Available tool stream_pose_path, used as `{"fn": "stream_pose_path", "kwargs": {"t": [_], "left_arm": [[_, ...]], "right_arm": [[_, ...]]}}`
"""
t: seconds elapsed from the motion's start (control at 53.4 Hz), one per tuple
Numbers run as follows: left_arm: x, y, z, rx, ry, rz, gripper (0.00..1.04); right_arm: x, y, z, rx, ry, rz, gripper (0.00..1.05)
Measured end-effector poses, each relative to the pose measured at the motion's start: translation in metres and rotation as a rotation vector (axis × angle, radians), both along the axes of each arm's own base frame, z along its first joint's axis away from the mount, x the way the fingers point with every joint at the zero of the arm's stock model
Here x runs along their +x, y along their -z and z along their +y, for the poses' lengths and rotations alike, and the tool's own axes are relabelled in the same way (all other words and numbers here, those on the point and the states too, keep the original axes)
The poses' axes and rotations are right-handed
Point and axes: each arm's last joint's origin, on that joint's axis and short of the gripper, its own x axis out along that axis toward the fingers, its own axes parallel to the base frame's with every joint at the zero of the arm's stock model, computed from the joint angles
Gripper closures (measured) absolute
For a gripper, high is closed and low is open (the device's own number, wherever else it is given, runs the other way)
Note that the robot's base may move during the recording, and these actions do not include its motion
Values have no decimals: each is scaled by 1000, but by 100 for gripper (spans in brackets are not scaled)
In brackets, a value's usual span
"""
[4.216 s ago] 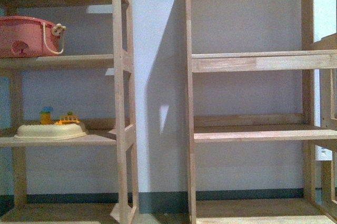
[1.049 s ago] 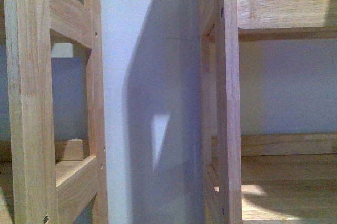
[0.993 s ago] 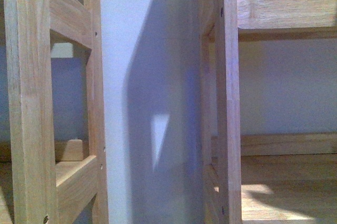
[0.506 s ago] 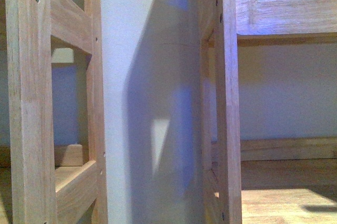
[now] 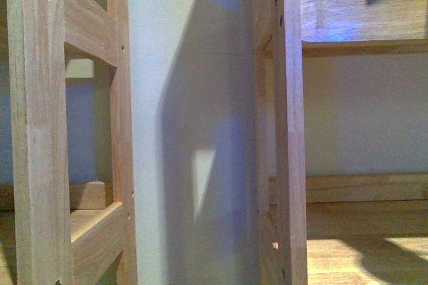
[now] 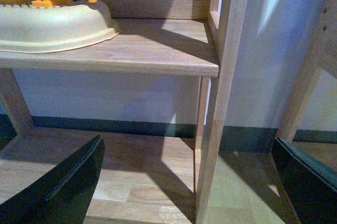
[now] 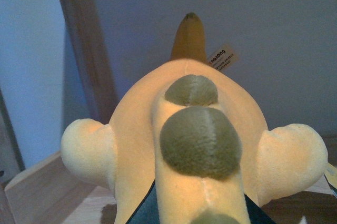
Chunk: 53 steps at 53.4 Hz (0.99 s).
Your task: Put away toys
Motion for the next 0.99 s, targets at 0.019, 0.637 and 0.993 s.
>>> {"fn": "stream_pose_path", "kwargs": {"t": [0.019,0.637,0.993], "left_arm": [[0,0,0,0,0,0,6],[0,0,0,0,0,0,6],[0,0,0,0,0,0,6]], "right_arm": [[1,0,1,1,-2,-1,98],[32,4,61,68,-143,3,98],[37,12,57,91,-114,23,94]]}}
